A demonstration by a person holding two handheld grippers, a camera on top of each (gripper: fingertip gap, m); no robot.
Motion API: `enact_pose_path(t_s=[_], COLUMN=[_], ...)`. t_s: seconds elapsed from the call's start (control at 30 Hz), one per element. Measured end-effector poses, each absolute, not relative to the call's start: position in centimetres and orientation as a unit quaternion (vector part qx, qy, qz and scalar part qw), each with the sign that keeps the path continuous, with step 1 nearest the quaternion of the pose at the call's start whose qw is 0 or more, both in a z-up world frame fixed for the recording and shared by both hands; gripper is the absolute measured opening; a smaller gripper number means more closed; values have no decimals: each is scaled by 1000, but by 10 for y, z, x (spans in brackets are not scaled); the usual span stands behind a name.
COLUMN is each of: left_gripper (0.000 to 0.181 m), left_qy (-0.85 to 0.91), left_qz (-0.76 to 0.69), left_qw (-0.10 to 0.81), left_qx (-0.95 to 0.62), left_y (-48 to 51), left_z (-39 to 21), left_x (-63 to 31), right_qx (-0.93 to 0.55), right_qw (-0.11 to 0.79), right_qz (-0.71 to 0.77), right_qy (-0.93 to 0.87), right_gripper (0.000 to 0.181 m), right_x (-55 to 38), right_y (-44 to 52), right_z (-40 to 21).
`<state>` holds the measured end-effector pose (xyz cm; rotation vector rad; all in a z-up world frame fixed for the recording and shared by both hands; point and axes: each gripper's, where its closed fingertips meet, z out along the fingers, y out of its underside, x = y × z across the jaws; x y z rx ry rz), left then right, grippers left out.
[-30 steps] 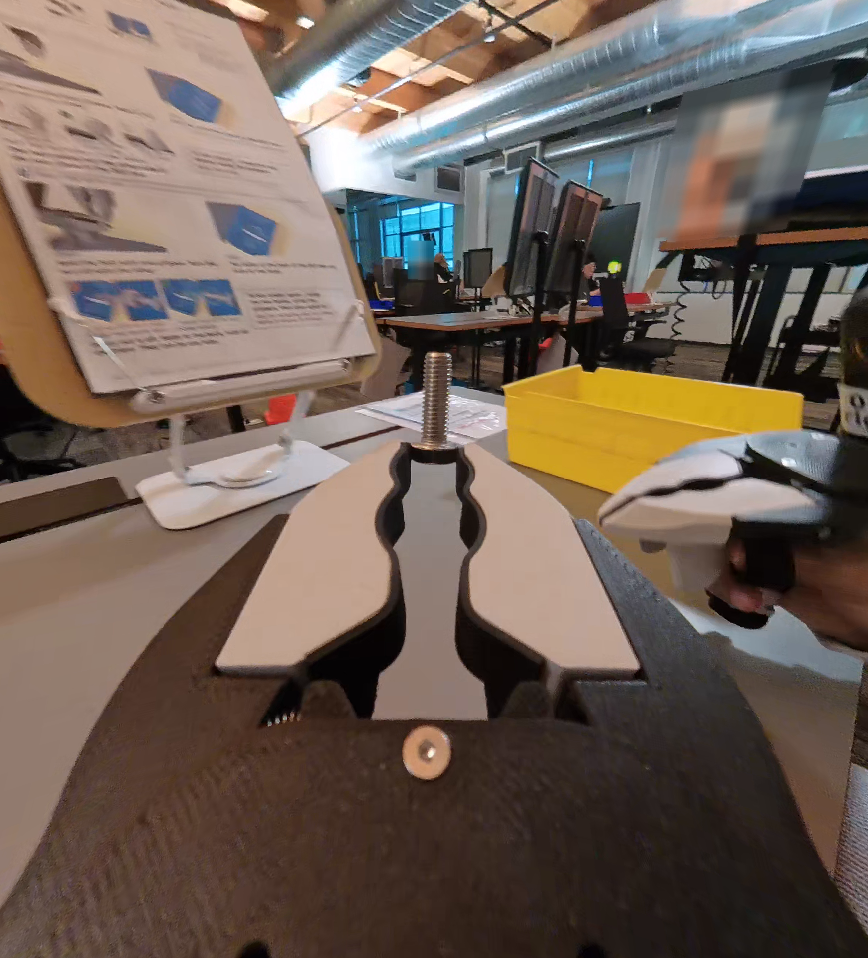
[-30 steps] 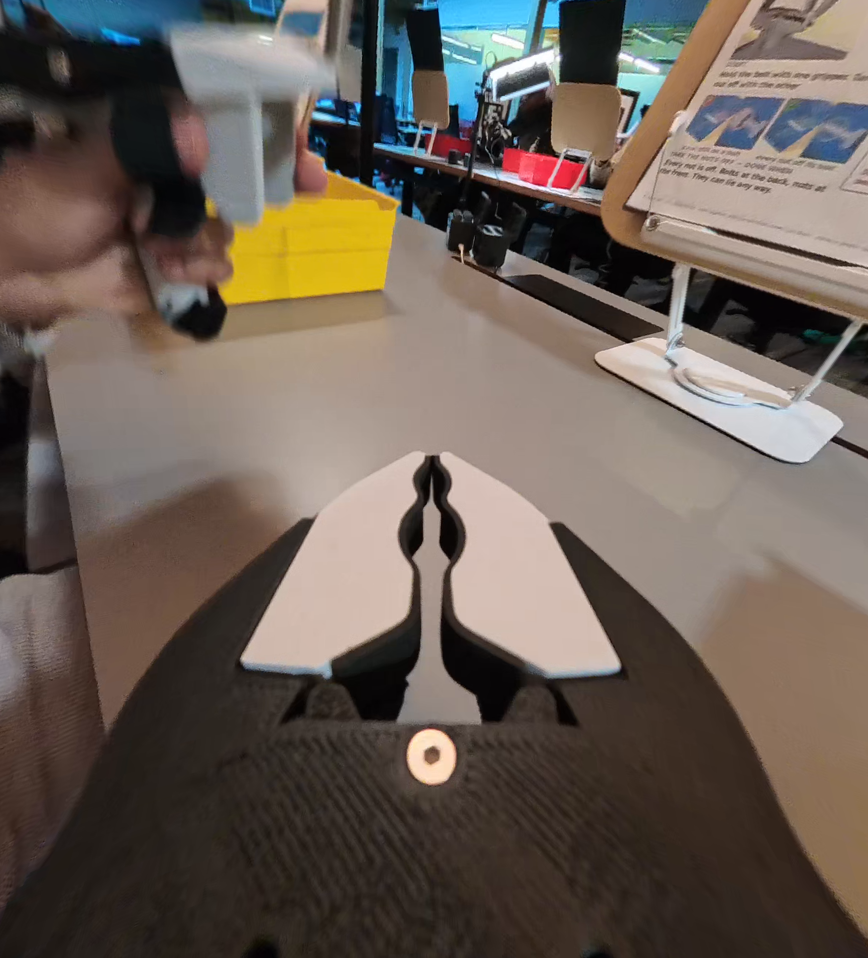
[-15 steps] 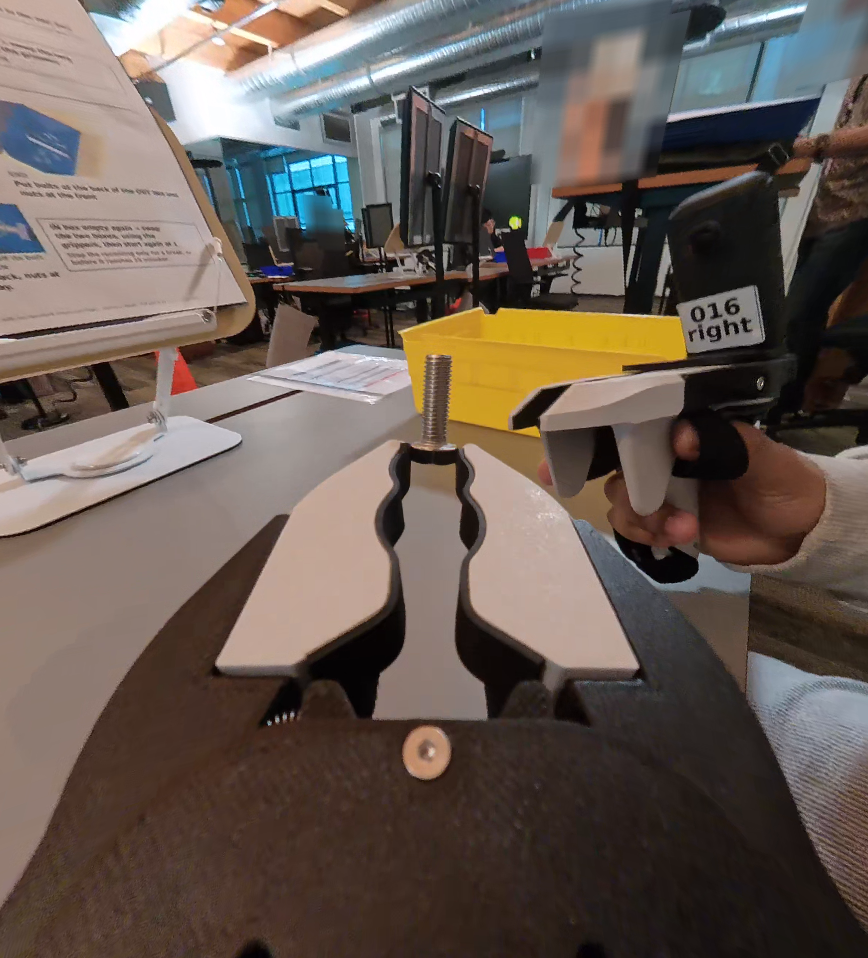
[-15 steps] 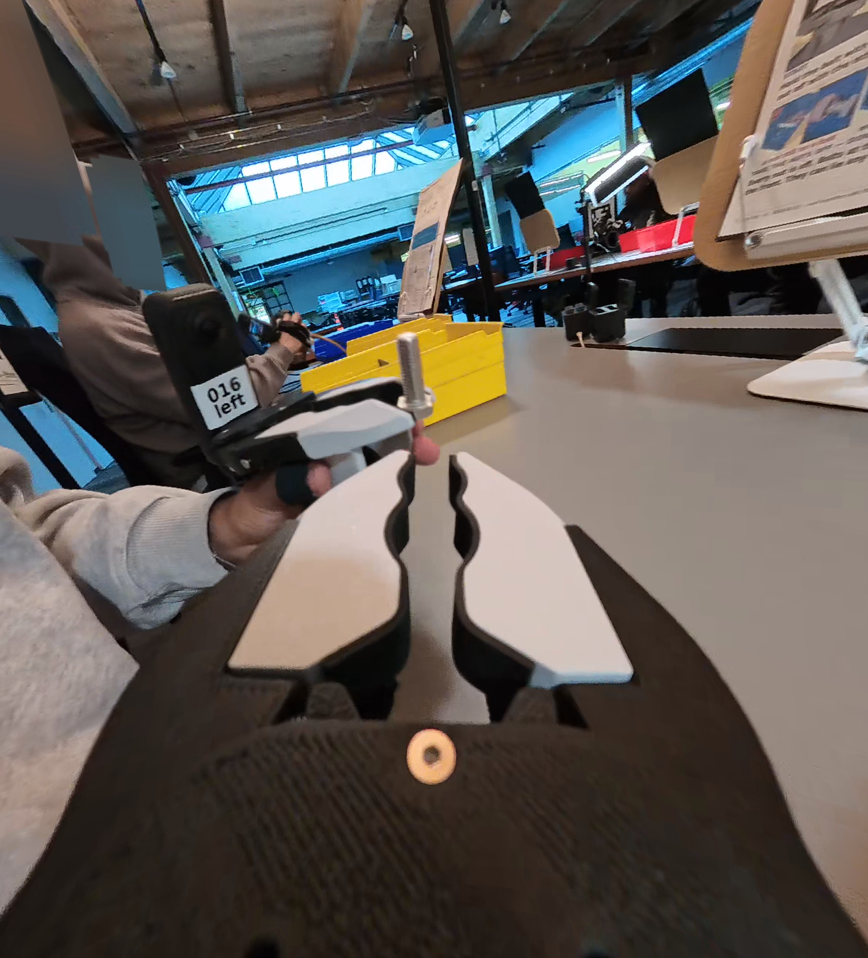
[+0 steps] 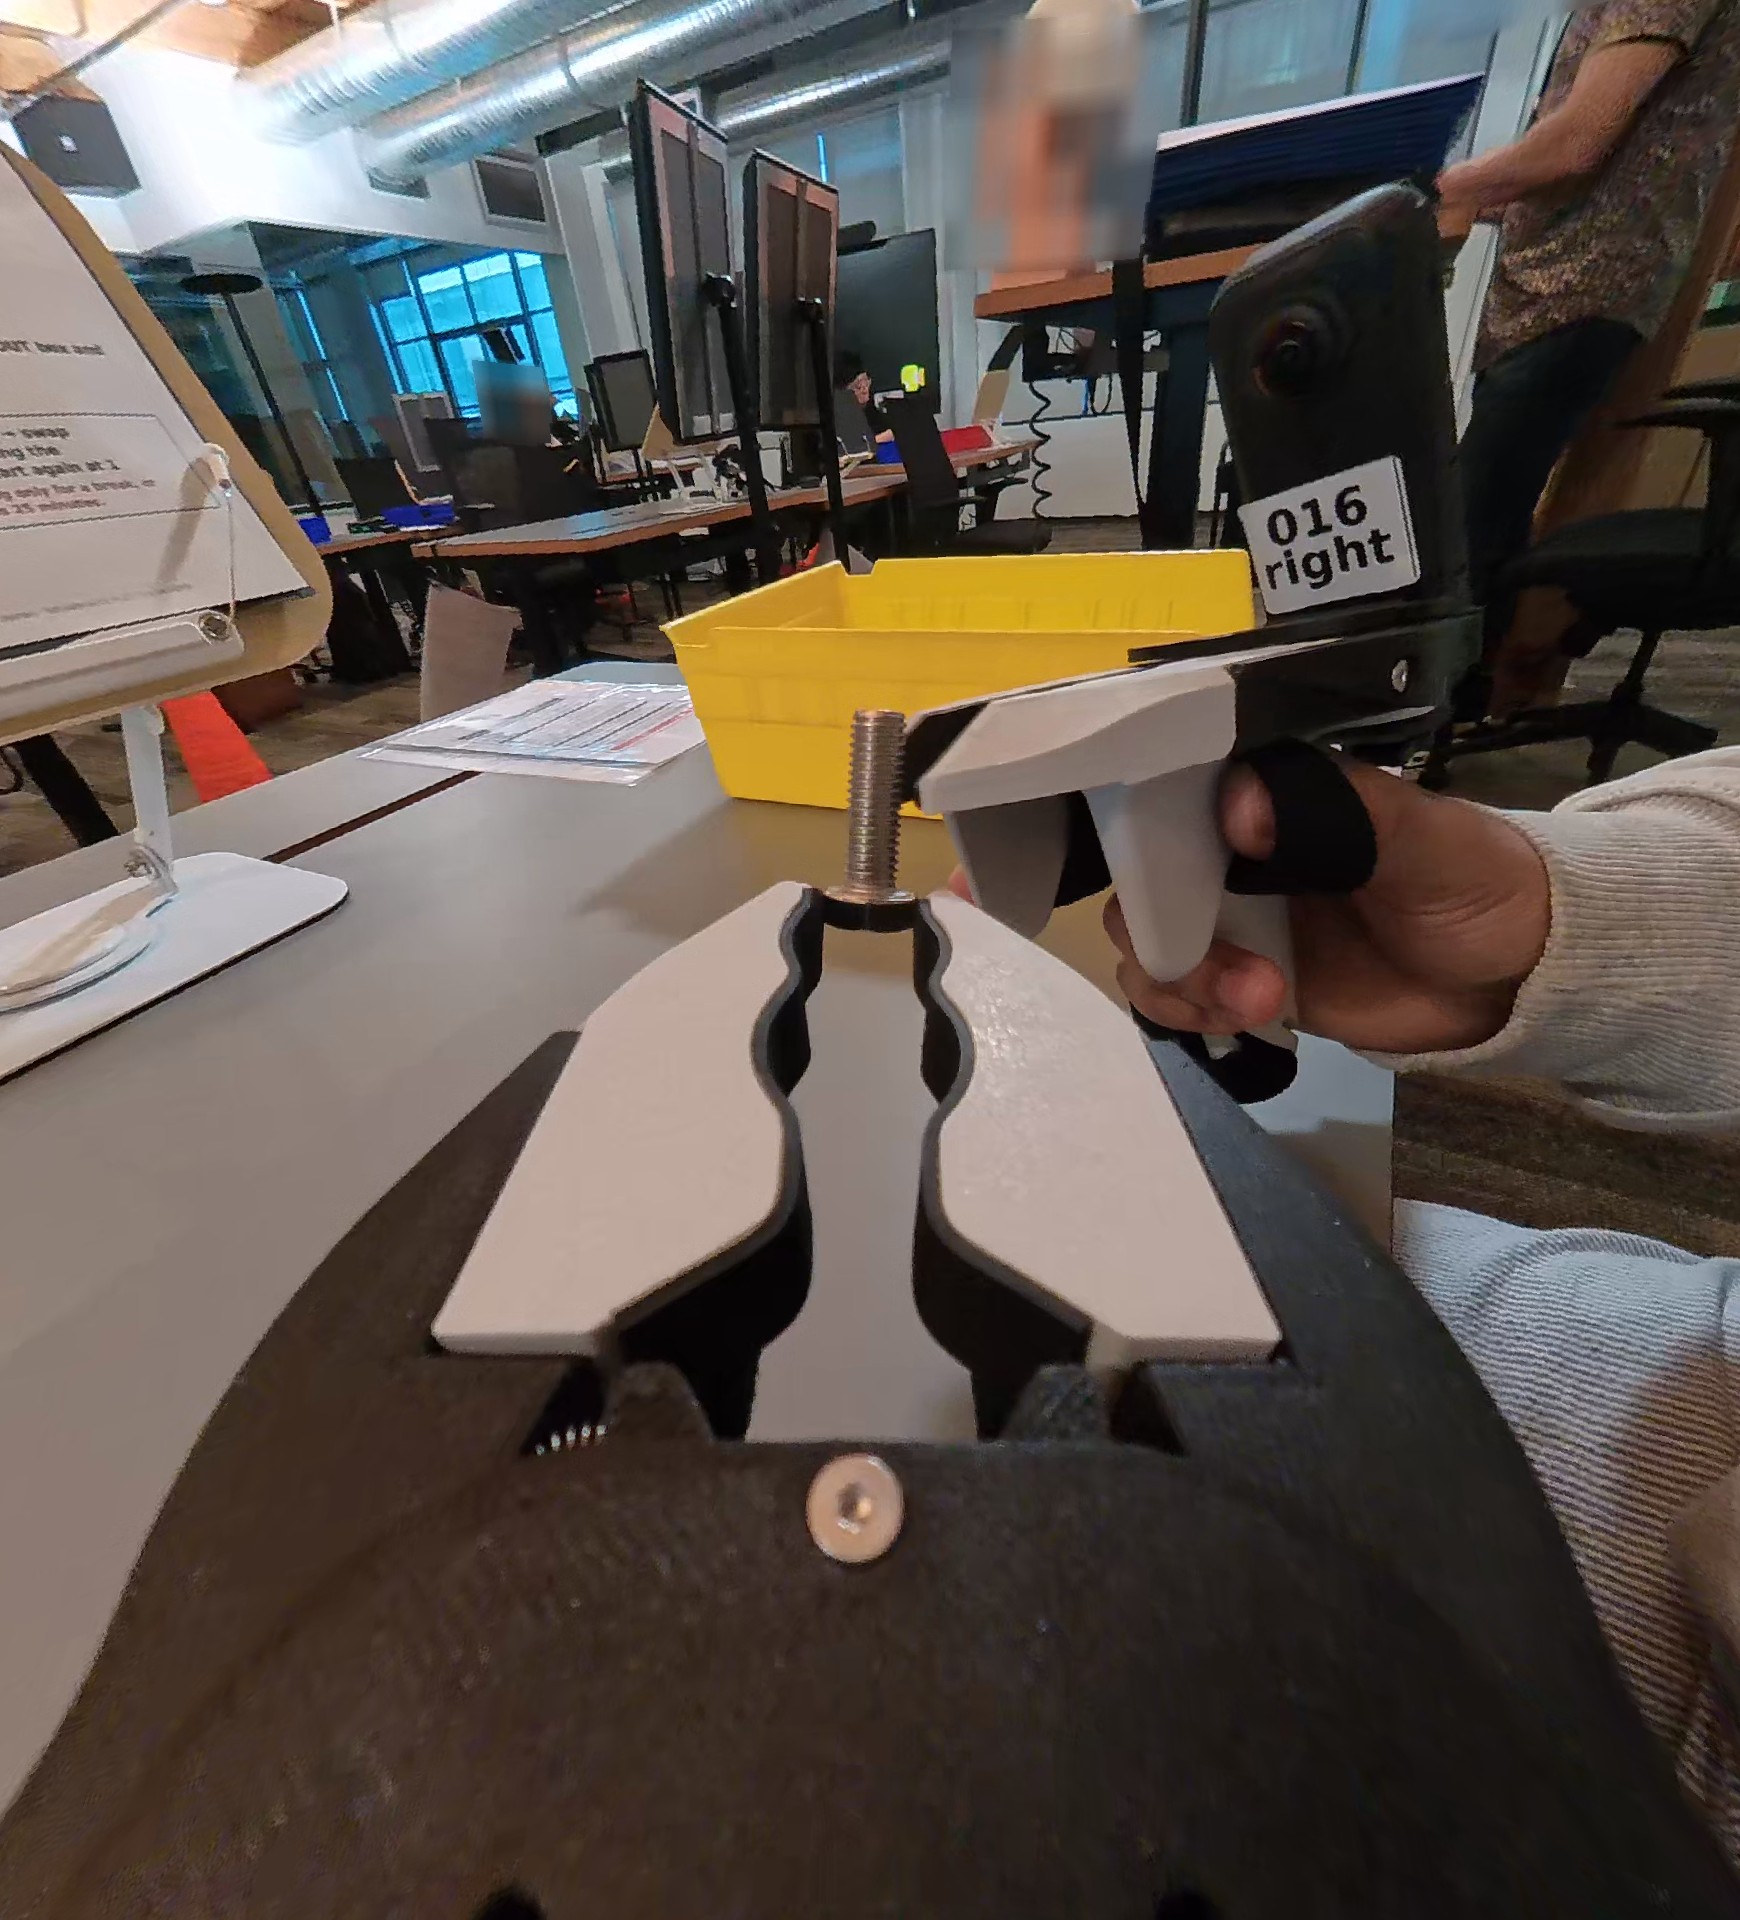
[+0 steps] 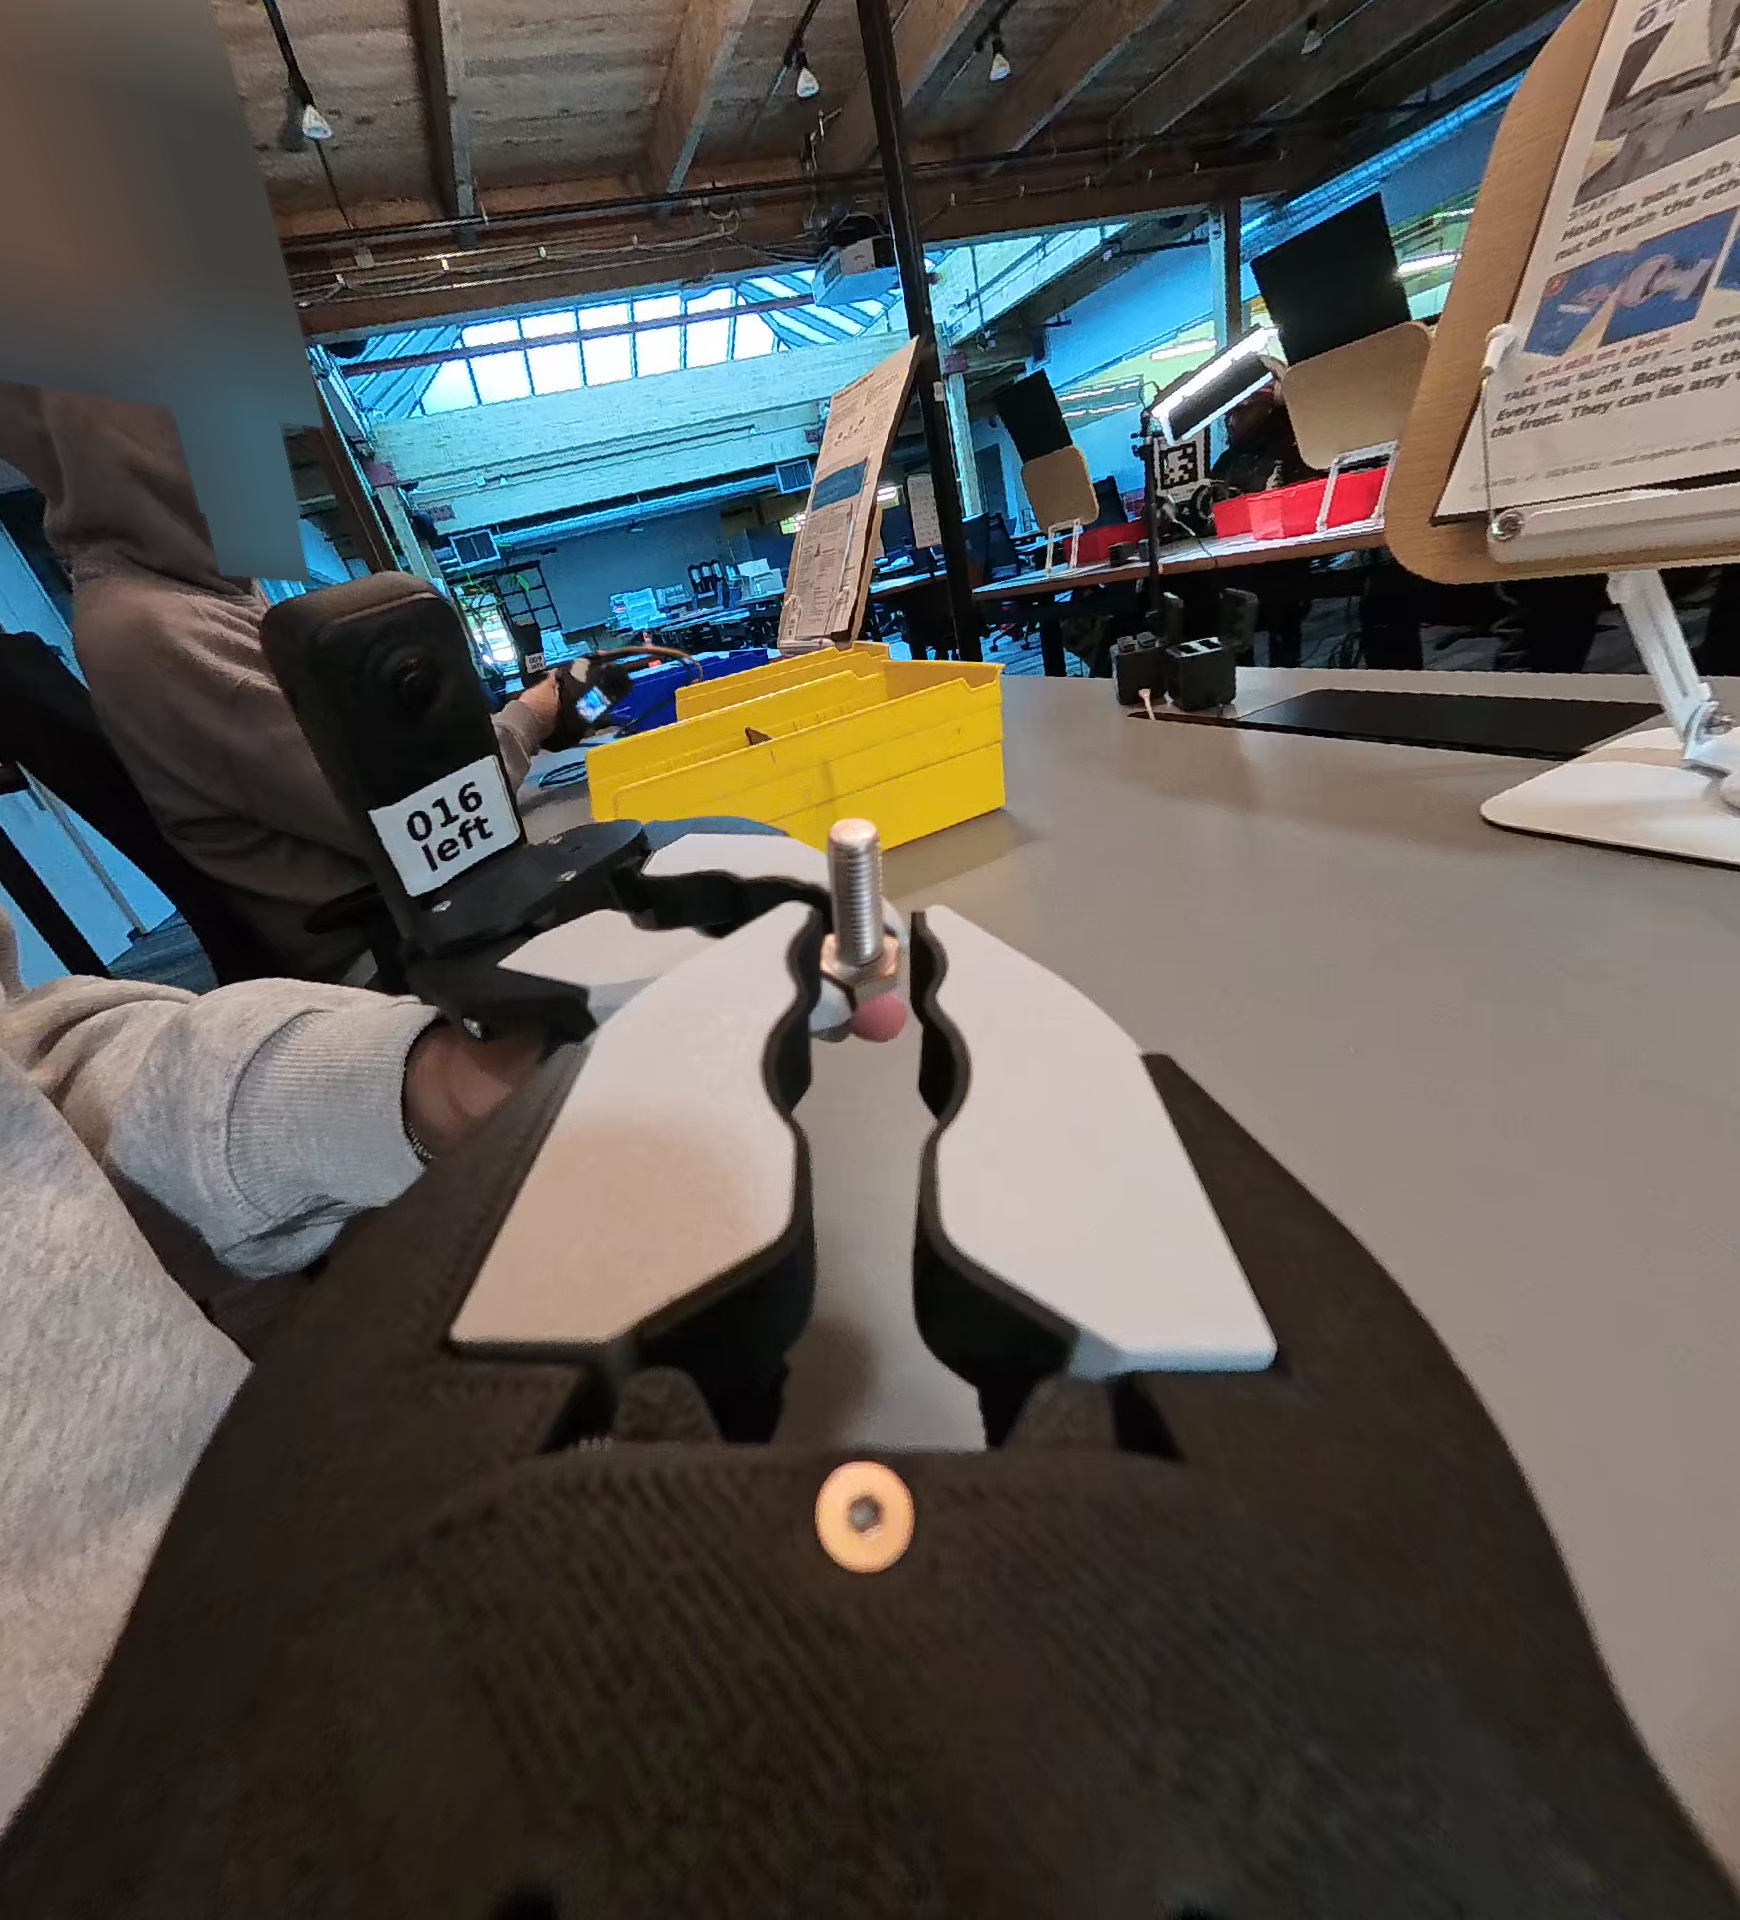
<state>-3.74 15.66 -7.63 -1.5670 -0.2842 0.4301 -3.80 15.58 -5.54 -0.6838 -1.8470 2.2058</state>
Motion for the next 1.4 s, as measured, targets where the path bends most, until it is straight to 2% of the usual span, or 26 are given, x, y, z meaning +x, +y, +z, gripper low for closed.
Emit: enact_pose_path(t_s=[0.37,0.7,1.4], left_gripper=[19,22,18], left_qy=[-121,-114,-109], left_qz=[190,174,152], left_qw=[673,682,689], left_qx=[-704,-701,-700], left_y=[160,161,161], left_z=[-80,-78,-77], left_x=[-35,-30,-27], right_qx=[-222,-210,-191], right_qw=[102,96,91], right_qz=[729,724,720], right_qy=[-639,-650,-661], right_gripper=[10,10,9], right_x=[-36,-34,-29], right_y=[151,150,149], right_z=[-60,-60,-56])
